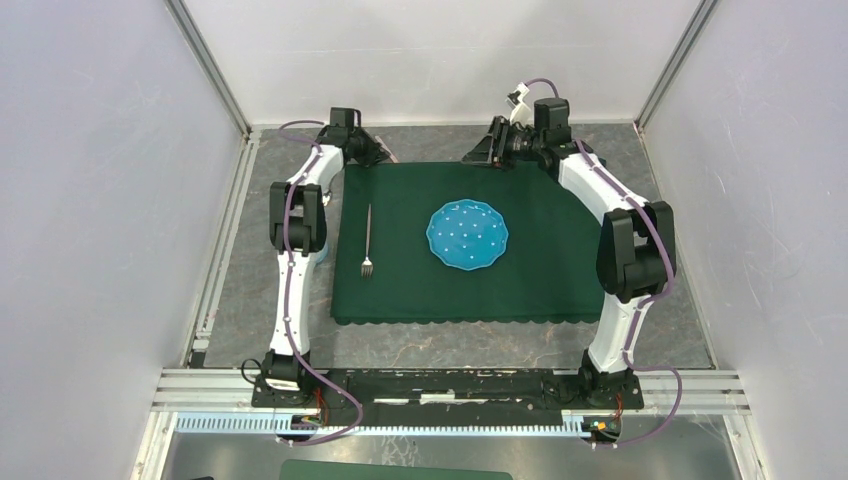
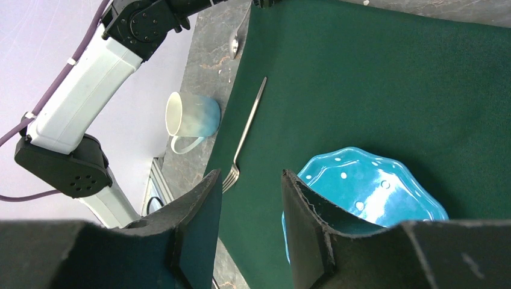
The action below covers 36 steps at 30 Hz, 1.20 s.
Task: Set the dinner table for one person
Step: Move the knife to the corner of the board.
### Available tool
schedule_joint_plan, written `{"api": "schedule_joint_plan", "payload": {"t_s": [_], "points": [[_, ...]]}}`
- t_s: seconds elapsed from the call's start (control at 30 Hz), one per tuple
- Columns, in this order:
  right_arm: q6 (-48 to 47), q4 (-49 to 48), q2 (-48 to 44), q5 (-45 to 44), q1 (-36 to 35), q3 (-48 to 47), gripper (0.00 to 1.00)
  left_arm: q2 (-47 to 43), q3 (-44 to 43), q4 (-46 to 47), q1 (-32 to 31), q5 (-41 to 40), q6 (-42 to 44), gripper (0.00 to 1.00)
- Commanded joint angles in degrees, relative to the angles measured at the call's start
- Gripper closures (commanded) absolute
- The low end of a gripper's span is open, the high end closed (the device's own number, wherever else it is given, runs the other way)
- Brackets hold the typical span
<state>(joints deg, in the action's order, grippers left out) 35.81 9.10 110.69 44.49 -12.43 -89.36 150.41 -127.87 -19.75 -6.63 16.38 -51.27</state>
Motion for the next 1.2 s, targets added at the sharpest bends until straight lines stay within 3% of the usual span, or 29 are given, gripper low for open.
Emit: {"api": "schedule_joint_plan", "payload": {"t_s": [0.0, 0.2, 0.4, 0.6, 0.9, 1.17], "points": [[0.54, -3.18, -2.87, 0.64, 0.49, 0.15, 0.54, 1.56, -2.20, -1.82, -0.31, -1.61, -0.08, 0.87], [0.53, -3.04, -3.09, 0.62, 1.47, 0.24, 0.53, 0.87, -2.32, -4.17, 0.91, -3.12, 2.52, 0.97], [0.85, -3.37, -2.81, 0.17, 1.66, 0.49, 0.54, -1.36, -0.56, -2.48, 4.86, -2.26, 1.02, 0.98], [1.93, -4.14, -1.39, 0.25, 1.61, -0.75, 0.54, -2.58, -2.05, 2.03, 4.24, 1.15, -2.88, 0.97], [2.44, -4.25, -0.03, 0.60, 1.62, -2.13, 0.55, -1.19, -3.80, 9.67, -0.91, 8.68, -9.56, 0.66], [1.91, -3.96, -1.28, 0.42, 1.67, -0.67, 0.55, 1.02, -4.95, 9.93, -4.41, 11.07, -9.38, 0.60]]}}
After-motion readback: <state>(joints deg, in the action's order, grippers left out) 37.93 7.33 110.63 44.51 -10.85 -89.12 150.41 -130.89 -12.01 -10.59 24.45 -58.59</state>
